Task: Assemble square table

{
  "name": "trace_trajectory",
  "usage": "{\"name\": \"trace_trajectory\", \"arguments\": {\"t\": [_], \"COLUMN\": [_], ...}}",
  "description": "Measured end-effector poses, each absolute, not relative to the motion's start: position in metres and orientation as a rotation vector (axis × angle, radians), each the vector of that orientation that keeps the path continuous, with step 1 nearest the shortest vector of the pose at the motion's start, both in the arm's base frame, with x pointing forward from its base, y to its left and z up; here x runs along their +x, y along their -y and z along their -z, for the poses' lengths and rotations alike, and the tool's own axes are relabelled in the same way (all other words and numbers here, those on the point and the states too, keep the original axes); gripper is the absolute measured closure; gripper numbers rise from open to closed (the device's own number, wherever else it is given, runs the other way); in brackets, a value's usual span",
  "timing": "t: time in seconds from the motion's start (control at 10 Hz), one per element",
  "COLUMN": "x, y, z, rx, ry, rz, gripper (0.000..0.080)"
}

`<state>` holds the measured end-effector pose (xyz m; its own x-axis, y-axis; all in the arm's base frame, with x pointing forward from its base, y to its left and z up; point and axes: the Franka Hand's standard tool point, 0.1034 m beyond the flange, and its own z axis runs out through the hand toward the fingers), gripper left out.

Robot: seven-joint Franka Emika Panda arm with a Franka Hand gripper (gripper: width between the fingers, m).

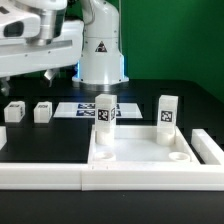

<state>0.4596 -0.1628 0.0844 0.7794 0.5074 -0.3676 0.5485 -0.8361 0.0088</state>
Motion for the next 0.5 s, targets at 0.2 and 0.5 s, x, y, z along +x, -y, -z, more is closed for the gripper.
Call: {"name": "trace_trajectory", "arguments": {"t": [0.2,0.5], "x": [0.4524,0.4554], "y": [0.1632,0.1578], "z": [-0.0784,-0.0756], "rx": [2.944,2.941], "ry": [-0.482,-0.455], "rz": [0.641,0.638], "gripper": [0.0151,0.0151]}}
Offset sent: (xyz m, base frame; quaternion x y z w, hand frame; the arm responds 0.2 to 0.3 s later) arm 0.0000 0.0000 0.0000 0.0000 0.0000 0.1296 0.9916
